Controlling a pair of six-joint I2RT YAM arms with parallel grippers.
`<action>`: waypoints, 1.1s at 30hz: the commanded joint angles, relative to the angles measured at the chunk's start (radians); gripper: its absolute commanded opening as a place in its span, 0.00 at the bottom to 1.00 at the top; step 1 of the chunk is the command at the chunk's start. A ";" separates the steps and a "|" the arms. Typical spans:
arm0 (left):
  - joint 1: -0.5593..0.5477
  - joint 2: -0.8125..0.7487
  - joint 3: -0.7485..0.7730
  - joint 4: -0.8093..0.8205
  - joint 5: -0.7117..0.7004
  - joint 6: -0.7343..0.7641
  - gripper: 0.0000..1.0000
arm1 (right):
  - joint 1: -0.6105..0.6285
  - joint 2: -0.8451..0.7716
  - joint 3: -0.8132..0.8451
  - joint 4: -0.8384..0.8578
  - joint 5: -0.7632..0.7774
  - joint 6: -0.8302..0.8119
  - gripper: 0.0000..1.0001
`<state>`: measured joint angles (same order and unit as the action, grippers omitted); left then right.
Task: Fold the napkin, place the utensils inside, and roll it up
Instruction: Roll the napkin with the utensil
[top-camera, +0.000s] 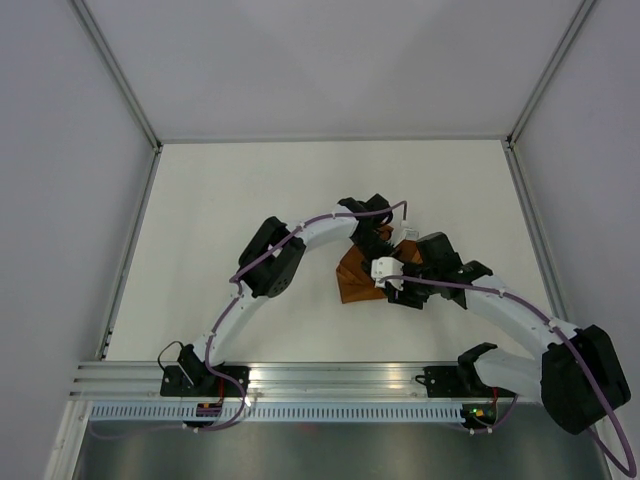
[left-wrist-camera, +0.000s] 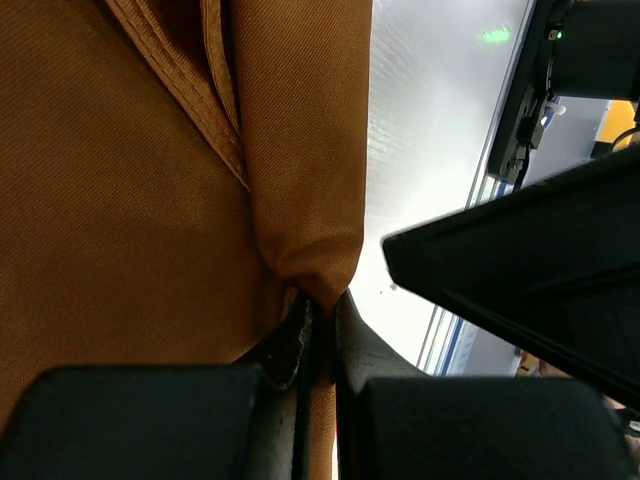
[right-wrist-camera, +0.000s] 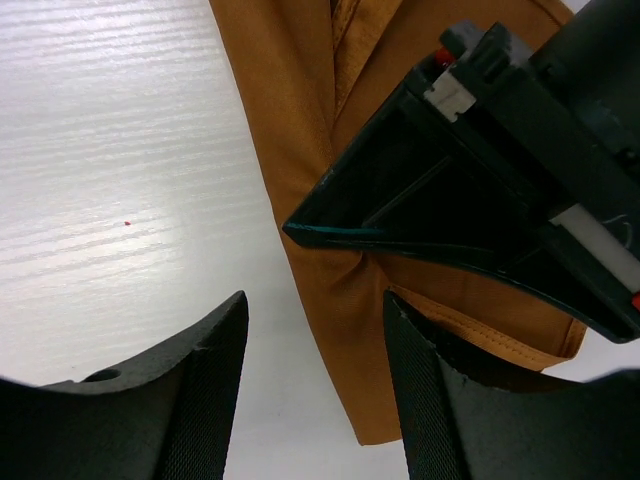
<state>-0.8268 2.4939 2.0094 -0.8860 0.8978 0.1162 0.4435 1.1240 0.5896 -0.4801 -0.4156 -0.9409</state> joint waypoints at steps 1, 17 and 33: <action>0.018 0.082 -0.027 -0.080 -0.175 -0.012 0.04 | 0.021 0.016 -0.027 0.122 0.084 0.013 0.62; 0.054 0.100 -0.031 -0.093 -0.131 0.003 0.07 | 0.107 0.140 -0.080 0.264 0.155 0.001 0.61; 0.063 0.083 -0.037 -0.105 -0.060 0.037 0.25 | 0.115 0.217 -0.067 0.227 0.161 -0.050 0.38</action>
<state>-0.7731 2.5240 2.0071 -0.9592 0.9783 0.1169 0.5587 1.3029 0.5209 -0.1867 -0.2905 -0.9653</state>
